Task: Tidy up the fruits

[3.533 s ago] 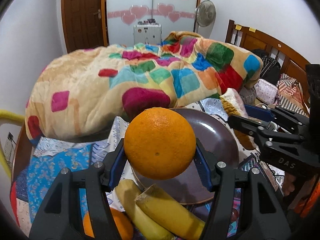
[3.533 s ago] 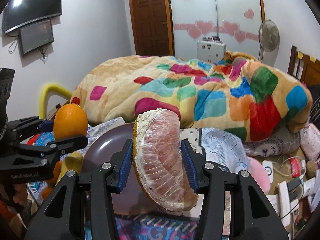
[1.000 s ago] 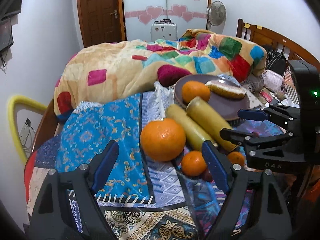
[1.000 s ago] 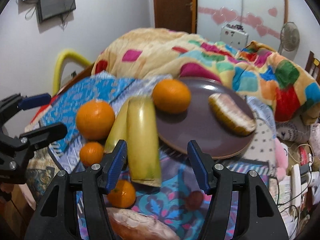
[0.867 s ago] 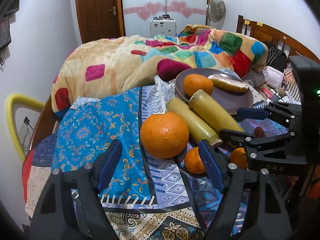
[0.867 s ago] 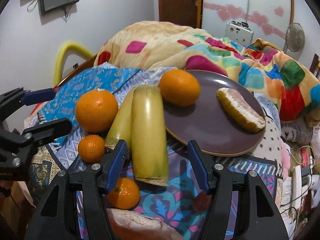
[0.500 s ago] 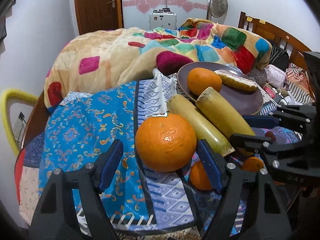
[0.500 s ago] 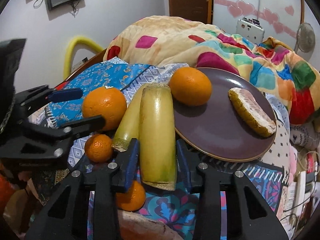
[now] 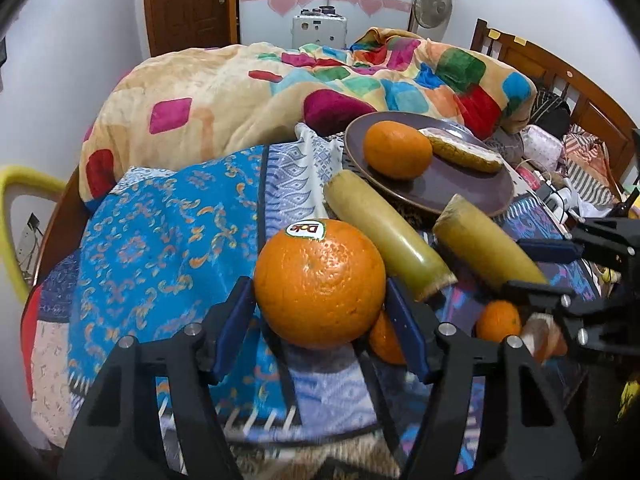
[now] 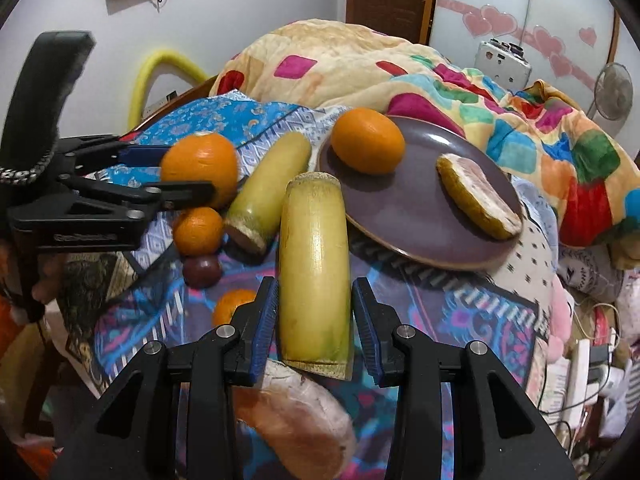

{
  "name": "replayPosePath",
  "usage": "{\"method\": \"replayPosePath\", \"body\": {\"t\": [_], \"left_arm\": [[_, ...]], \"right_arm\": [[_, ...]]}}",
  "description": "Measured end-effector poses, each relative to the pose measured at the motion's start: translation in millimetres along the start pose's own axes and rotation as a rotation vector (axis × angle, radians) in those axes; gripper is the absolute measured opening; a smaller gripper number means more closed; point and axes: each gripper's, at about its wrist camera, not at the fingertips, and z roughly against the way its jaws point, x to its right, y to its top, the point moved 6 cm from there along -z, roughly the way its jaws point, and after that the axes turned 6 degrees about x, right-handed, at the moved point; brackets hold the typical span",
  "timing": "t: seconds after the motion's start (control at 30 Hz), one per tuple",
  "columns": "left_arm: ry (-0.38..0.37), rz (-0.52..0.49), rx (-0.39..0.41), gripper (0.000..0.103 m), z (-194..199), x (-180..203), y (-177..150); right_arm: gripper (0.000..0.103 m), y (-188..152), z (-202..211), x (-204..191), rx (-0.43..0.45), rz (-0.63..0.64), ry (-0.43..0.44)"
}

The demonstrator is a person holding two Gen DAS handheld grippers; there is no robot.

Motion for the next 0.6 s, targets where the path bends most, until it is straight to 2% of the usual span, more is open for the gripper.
{"method": "replayPosePath", "body": {"t": [0.27,0.6], "left_arm": [[-0.03,0.041,-0.046,0.066,19.4,-16.4,-19.0],[-0.012,-0.003,-0.011,0.067,19.2,-14.6,-23.6]], "right_arm": [[0.037,1.3,-3.2,0.4,-0.031,0.003,-0.002],[0.038,14.9,-28.1,1.0,-0.065,-0.003,0.046]]}}
